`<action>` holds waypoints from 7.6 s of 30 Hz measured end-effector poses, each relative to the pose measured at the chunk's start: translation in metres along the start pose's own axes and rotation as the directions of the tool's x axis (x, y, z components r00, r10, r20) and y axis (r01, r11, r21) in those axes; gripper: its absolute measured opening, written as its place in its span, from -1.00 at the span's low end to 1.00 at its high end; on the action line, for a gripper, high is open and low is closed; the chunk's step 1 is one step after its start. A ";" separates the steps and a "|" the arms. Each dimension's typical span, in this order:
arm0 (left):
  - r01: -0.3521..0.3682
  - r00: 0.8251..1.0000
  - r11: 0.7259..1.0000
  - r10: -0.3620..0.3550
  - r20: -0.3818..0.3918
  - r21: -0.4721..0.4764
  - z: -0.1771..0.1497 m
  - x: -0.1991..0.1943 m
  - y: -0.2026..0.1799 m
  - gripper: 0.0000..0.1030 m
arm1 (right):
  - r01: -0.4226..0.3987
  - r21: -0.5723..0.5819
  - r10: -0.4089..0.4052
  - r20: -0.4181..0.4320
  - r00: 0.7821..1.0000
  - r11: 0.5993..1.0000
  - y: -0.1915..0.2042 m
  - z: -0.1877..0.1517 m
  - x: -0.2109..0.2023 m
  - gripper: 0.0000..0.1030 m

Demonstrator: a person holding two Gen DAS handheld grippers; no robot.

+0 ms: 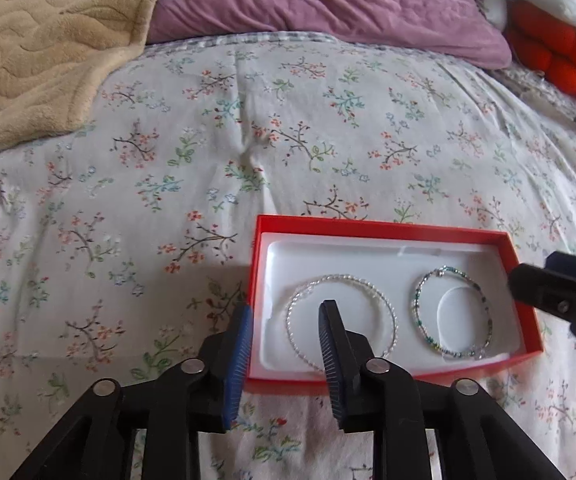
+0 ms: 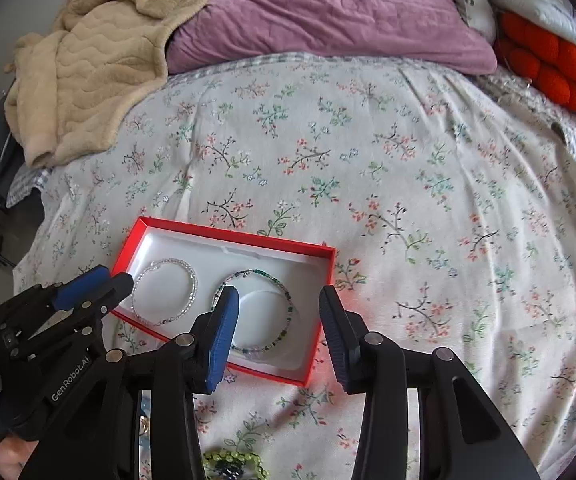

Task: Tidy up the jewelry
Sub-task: 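Carry both bracelets into the red box and open both grippers, then move the left gripper to the light-blue bead bracelet and close on it, then lift the blue bracelet with the left gripper while the right grasps the lime-green flower bracelet, then carry both bracelets into the red box and open both grippers, then withdraw both grippers from the red box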

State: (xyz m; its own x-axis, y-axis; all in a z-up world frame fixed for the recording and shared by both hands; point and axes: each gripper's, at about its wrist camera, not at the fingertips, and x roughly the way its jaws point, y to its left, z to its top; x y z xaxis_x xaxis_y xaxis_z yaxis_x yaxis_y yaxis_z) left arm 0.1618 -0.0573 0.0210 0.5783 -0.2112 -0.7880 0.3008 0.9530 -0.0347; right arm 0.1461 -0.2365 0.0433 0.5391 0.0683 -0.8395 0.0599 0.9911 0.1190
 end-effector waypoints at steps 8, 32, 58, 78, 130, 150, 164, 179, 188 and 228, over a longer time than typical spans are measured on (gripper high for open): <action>0.030 0.999 0.998 -0.031 -0.030 -0.047 -0.008 -0.024 0.006 0.41 | 0.014 0.019 -0.013 -0.052 0.999 1.000 -0.004 -0.014 -0.018 0.03; -0.074 0.961 0.996 0.085 -0.263 0.050 -0.082 -0.044 0.032 0.78 | 0.034 0.042 -0.020 -0.291 0.957 0.999 -0.015 -0.091 -0.019 0.37; 0.102 0.927 0.992 -0.069 -0.368 0.072 -0.074 0.022 -0.023 -0.29 | 0.046 0.018 -0.037 -0.343 0.938 0.999 -0.017 -0.102 -0.007 0.37; 0.096 0.923 0.993 -0.063 -0.379 0.068 -0.062 0.041 -0.011 -0.56 | 0.054 0.013 -0.046 -0.367 0.929 0.998 -0.020 -0.107 0.002 0.37; 0.167 0.973 0.981 -0.180 -0.142 -0.102 -0.055 -0.058 0.022 -0.83 | -0.103 -0.081 0.075 -0.286 0.955 0.991 0.037 -0.092 -0.013 -0.81; 0.201 0.975 0.971 -0.211 -0.067 -0.129 -0.042 -0.080 0.021 -0.83 | -0.178 -0.018 0.173 -0.156 0.972 0.984 0.031 -0.064 -0.057 -0.81; 0.316 0.949 0.936 -0.313 0.044 -0.156 0.000 -0.069 0.004 -0.83 | -0.170 0.044 0.170 0.004 0.985 0.984 0.019 -0.016 -0.076 -0.81; 0.296 0.953 0.925 -0.303 0.007 -0.239 0.018 -0.002 -0.008 -0.83 | -0.135 0.101 0.134 0.018 0.991 0.986 0.000 0.015 -0.036 -0.80; 0.084 0.994 0.983 -0.094 -0.058 -0.166 0.012 0.017 -0.003 -0.81 | -0.130 0.091 0.133 -0.022 0.991 0.987 0.007 0.015 -0.016 -0.80; -0.030 0.992 0.996 0.019 -0.121 -0.089 -0.015 -0.025 0.005 0.59 | 0.007 0.037 -0.005 -0.046 0.999 0.999 -0.005 -0.001 -0.026 0.12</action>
State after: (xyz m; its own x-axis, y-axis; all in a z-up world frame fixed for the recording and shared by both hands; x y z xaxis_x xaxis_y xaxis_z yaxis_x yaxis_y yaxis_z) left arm 0.1370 -0.0442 0.0311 0.4877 -0.1654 -0.8572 0.2150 0.9744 -0.0657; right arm 0.1304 -0.2432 0.0639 0.4997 0.0683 -0.8635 0.0950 0.9866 0.1330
